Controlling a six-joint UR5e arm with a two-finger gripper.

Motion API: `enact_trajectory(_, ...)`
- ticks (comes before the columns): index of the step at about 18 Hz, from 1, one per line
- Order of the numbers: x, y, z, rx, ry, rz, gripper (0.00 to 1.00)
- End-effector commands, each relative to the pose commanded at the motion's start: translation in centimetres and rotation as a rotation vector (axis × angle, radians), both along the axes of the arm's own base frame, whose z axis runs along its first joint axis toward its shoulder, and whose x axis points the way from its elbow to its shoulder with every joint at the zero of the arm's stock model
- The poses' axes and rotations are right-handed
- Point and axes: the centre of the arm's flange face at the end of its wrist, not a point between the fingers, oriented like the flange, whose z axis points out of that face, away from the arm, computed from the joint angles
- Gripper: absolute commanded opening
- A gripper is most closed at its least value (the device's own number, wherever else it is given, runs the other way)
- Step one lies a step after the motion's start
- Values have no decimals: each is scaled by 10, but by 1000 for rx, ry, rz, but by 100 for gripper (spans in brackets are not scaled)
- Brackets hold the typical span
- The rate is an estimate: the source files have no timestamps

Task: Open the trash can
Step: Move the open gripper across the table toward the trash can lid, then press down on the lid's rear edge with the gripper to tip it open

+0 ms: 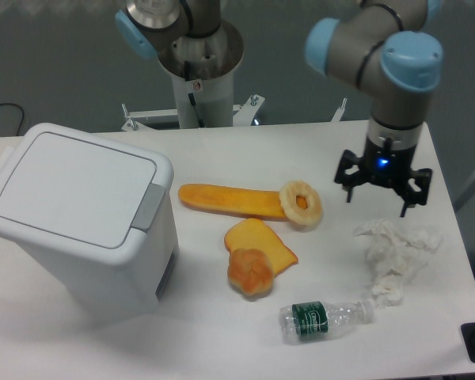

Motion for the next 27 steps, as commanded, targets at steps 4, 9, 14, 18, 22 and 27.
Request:
enact_trajectory(4, 47, 33, 25, 70, -26, 22, 24)
enact_trajectory(9, 117, 70, 59, 173, -100, 87, 2)
enact_trajectory(14, 186, 95, 83, 217, -128, 52, 1)
enact_trajectory(18, 202, 101, 86, 245, -178, 62, 1)
enact_trajectory(22, 216, 108, 87, 250, -191, 47, 2)
enact_trajectory(27, 216, 112, 80, 240, -201, 42, 2)
